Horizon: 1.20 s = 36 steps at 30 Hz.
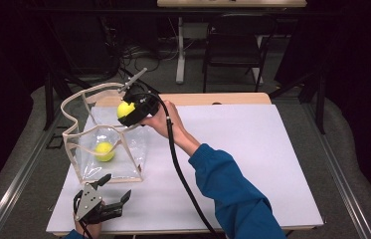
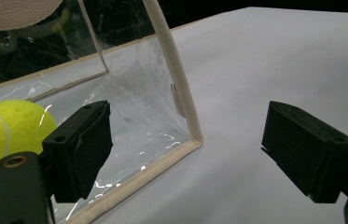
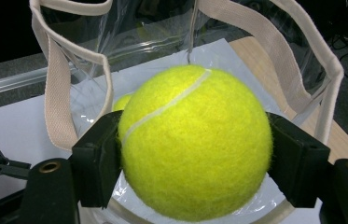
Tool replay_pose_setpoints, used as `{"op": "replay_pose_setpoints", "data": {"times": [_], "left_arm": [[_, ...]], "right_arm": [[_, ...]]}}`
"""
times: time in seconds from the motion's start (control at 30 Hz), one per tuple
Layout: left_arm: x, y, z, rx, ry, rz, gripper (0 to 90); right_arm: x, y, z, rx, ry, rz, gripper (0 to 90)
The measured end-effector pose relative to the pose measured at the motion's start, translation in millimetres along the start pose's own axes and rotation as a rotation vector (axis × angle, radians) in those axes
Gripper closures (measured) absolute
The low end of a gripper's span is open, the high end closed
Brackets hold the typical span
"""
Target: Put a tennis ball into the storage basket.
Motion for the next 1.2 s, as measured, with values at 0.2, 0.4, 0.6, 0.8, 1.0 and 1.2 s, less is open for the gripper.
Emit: {"op": "replay_pose_setpoints", "data": {"times": [0.2,0.4,0.6,0.8,1.0,1.2], "left_arm": [[-0.1,-0.3,0.2,0.001,0.0,-0.001,15.9],[-0.1,-0.2,0.2,0.003,0.001,0.0,15.9],[0.0,0.2,0.3,0.002,0.0,0.0,15.9],[-0.1,0.0,0.3,0.004,0.0,0.0,15.9],[-0.1,0.2,0.2,0.002,0.001,0.0,15.9],[-0.1,0.3,0.1,0.003,0.002,0.0,15.9]], "right_arm": [[4.1,0.7,2.9,0.001,-0.031,-0.004,26.4],[7.1,-0.2,4.8,-0.003,-0.051,-0.004,26.4],[9.3,0.2,7.6,0.004,-0.072,-0.003,26.3],[10.9,0.3,9.2,0.008,-0.084,-0.007,26.3],[12.9,-0.7,10.9,0.014,-0.108,-0.009,26.2],[15.3,-2.0,12.5,0.019,-0.132,-0.02,26.0]]}}
Point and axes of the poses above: each handheld gripper's, and its own axes: x roughly forward along the jaws, z roughly out of its underside, y roughly to its right, the point moved 8 cm from there along x, roughly forward along the jaws, and after that the axes turned 6 degrees about x, right-handed, at the moved point
